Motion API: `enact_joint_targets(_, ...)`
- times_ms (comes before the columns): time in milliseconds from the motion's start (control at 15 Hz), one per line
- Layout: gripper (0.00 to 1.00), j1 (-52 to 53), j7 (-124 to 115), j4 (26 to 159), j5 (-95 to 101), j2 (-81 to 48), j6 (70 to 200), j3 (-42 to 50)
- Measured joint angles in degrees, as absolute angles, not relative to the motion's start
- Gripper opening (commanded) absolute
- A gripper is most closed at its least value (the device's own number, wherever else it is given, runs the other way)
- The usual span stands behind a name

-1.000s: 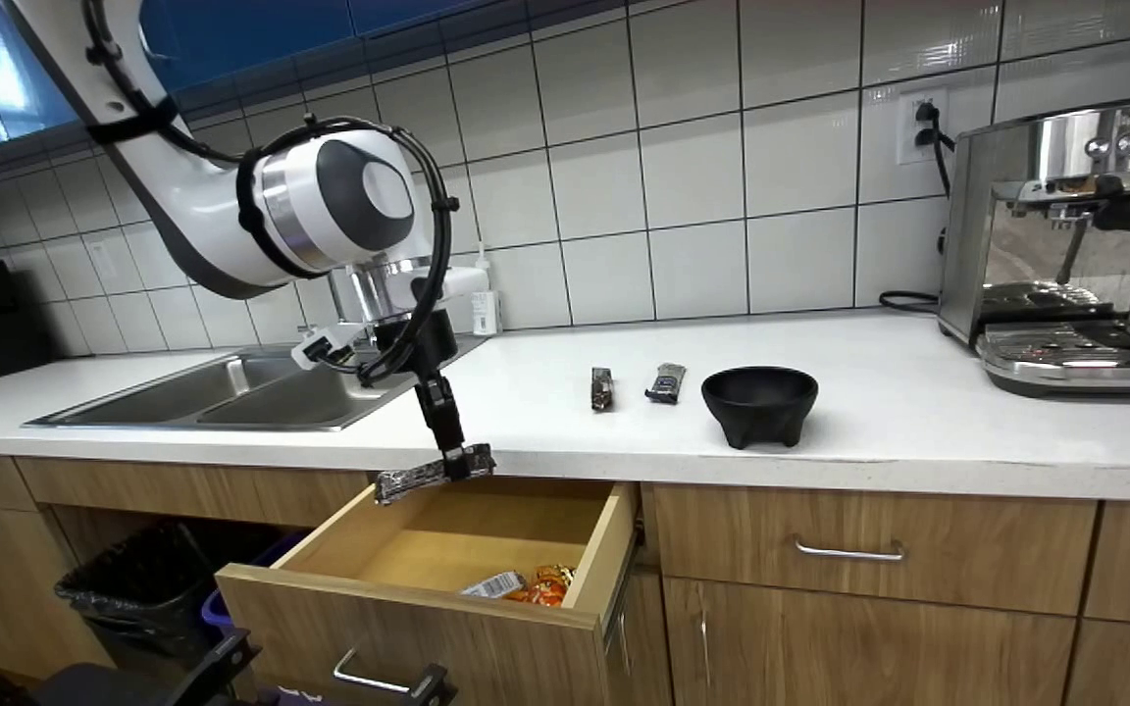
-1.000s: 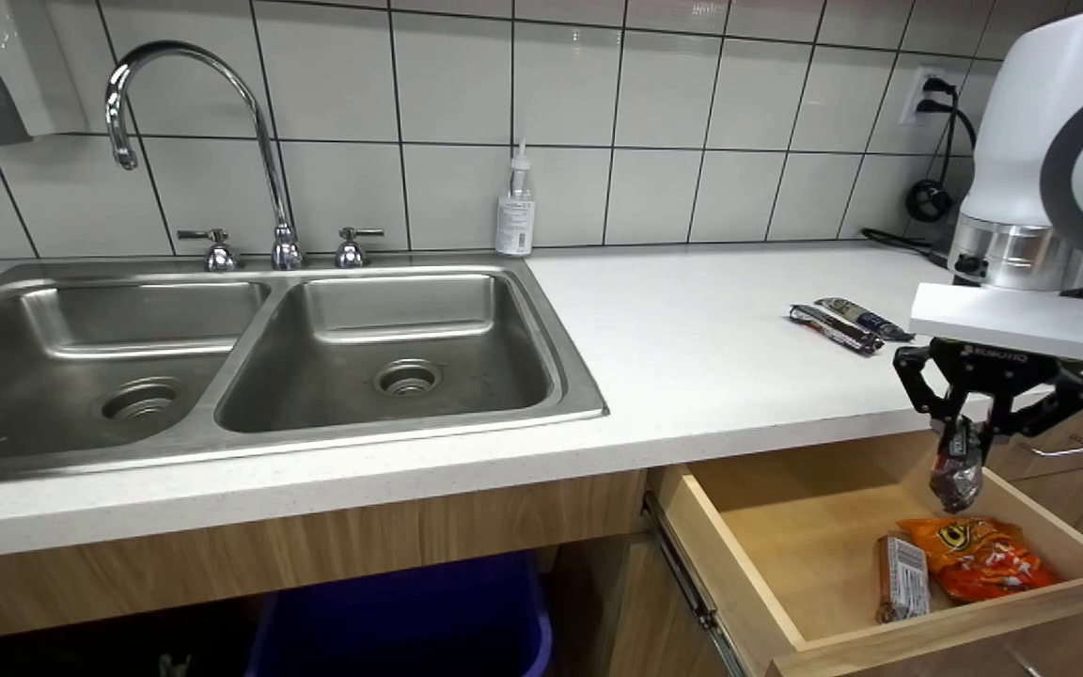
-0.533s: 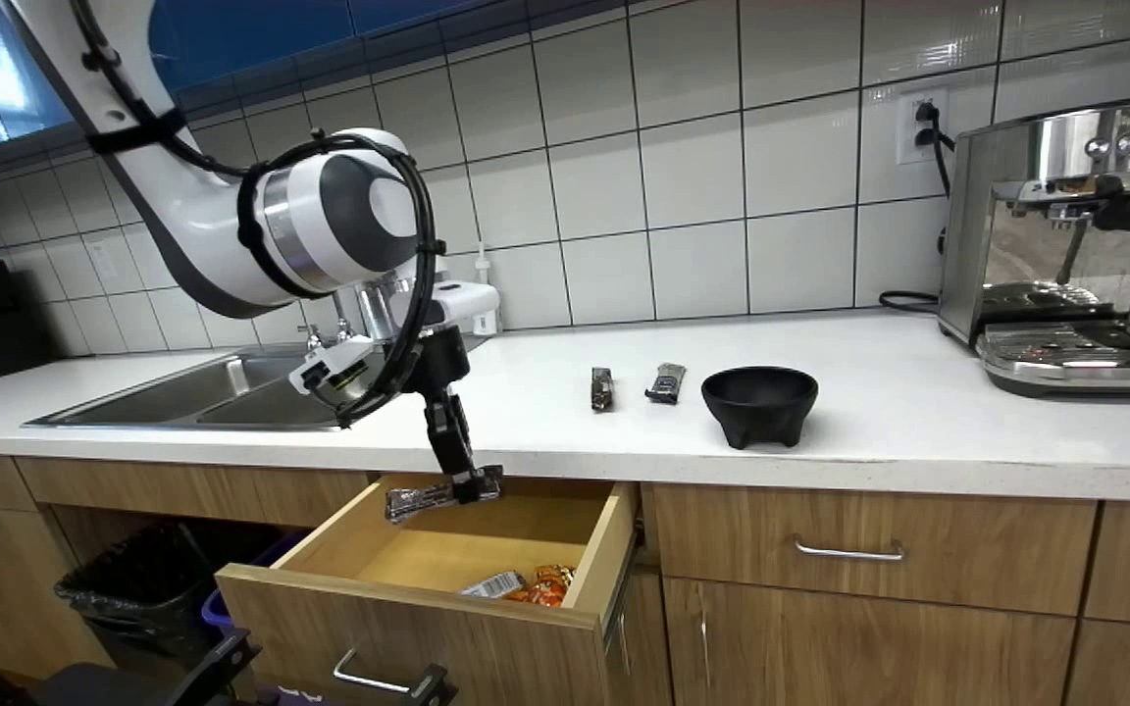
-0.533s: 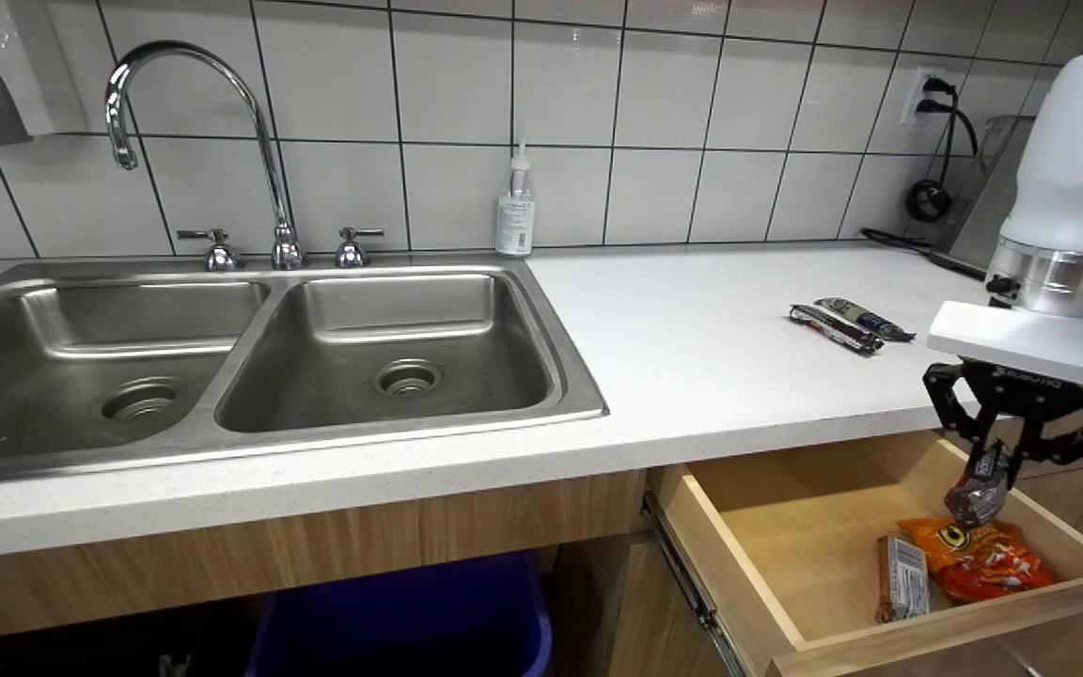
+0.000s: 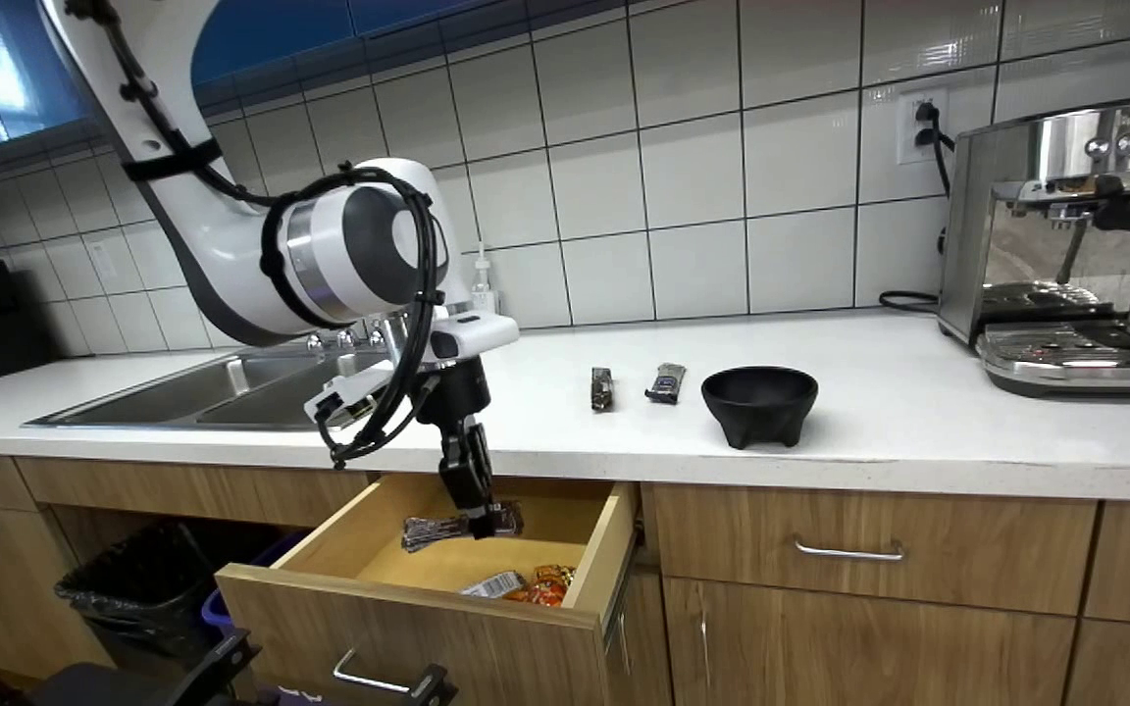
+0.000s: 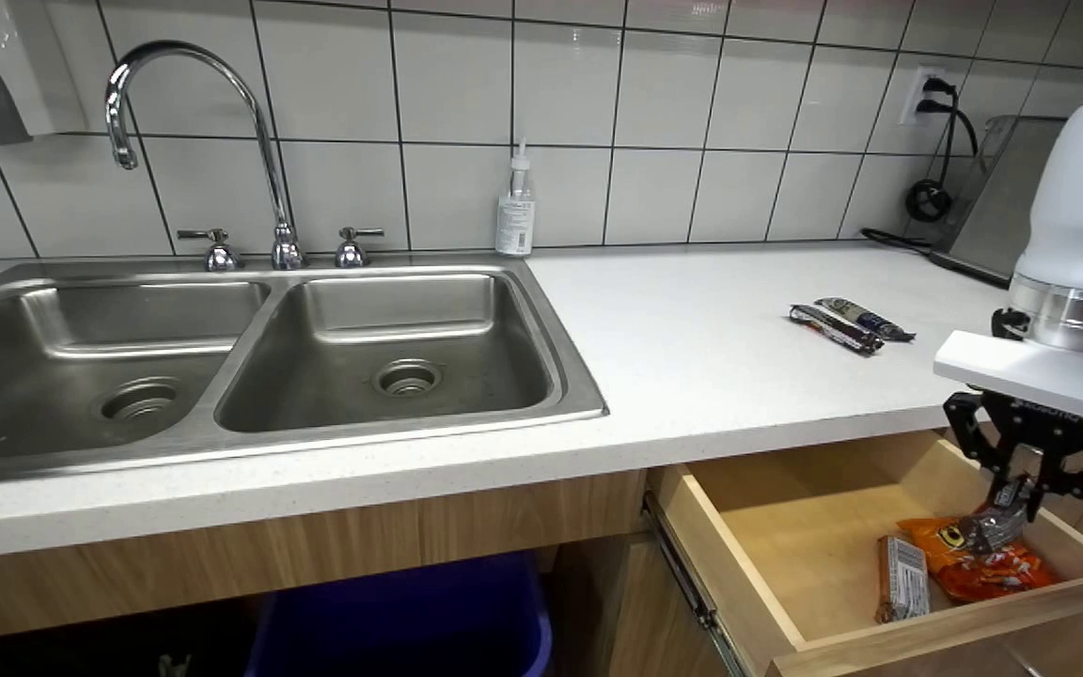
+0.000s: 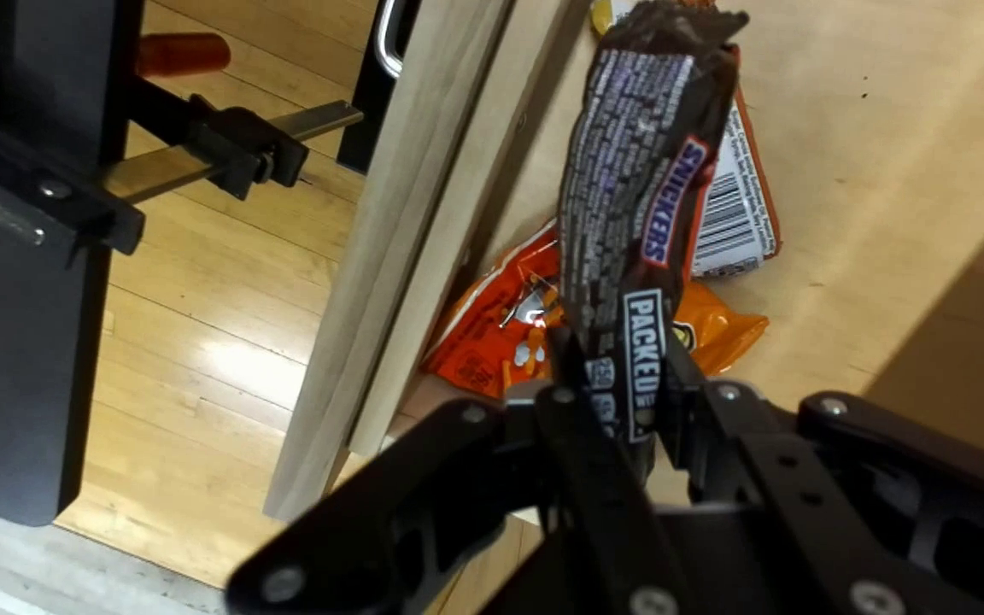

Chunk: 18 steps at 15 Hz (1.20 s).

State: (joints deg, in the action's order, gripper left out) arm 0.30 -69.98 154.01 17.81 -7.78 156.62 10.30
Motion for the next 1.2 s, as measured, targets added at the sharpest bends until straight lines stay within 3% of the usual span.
enact_joint_targets(200,0.06,0.29,-70.69,153.9,17.61,-9.92,157.2,11.37)
enact_joint_targets(267,0.37,0.3,-70.83,153.84,17.53,-10.53,157.31,11.69)
enact_joint_targets(333,0.5,0.3,-70.86,153.81,17.34,-11.06,157.38,11.97)
enact_joint_targets(800,0.99,0.74,-70.9,153.72,16.71,-11.91,157.7,12.69)
enact_joint_targets(1200,1.0,2.54,-70.9,154.02,16.95,-9.52,157.74,12.68)
